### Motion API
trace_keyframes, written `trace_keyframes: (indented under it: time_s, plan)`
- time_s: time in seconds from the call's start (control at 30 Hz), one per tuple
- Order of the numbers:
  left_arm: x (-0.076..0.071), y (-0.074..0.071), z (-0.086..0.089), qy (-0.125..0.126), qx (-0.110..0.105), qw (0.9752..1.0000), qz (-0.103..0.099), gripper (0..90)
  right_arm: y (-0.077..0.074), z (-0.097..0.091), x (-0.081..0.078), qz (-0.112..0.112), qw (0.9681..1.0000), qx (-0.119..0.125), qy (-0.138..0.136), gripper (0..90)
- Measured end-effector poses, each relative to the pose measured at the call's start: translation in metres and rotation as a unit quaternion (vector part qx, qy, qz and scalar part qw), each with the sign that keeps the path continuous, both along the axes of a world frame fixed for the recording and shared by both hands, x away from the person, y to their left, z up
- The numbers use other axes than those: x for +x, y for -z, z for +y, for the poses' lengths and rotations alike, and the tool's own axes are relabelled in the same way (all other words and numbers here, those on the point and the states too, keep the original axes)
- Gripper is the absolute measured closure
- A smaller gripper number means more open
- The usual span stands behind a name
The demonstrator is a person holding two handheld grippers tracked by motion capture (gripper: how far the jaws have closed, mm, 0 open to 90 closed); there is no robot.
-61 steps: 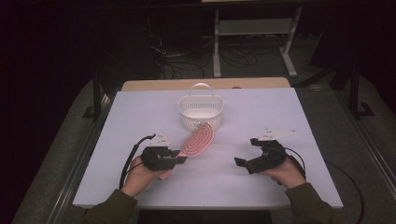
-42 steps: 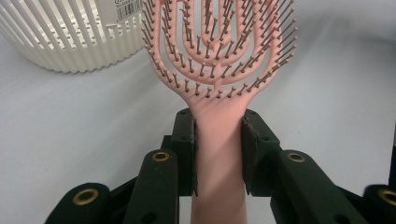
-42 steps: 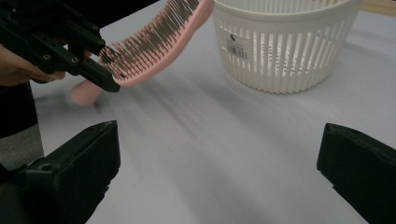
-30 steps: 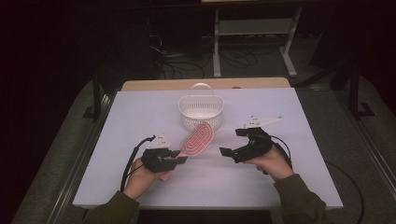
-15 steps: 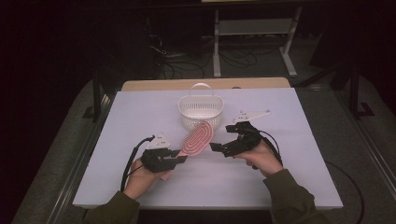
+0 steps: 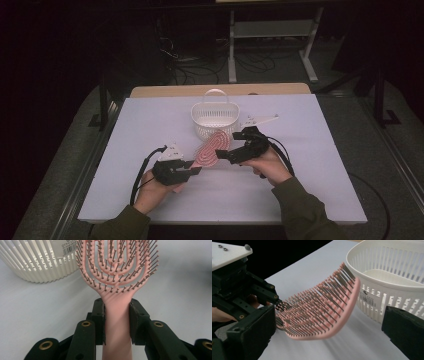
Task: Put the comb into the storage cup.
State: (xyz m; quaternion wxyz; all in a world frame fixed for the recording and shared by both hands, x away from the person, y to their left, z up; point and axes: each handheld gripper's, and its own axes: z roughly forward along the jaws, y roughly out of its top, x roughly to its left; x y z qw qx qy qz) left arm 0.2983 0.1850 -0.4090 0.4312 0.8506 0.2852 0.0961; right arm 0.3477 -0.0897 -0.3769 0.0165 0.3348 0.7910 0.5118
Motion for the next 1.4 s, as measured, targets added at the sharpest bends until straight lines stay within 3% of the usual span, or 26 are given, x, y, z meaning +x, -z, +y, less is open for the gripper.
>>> trace_keyframes:
  time_s: [0.4,0.97,1.4]
  plan:
    - [-0.001,0.001,-0.001,0.0,-0.001,1.0,-0.007,70.5,0.007,0.015,0.005,0.016,0.9998,0.009,0.0,4.1]
    - [-0.002,0.002,-0.004,0.004,0.005,0.9998,-0.017,70.5,0.012,0.013,0.009,0.039,0.999,0.022,0.005,25.6]
    - [-0.003,0.002,-0.006,0.006,0.01,0.9997,-0.021,70.4,0.015,0.016,0.009,0.053,0.9979,0.037,-0.009,39.3]
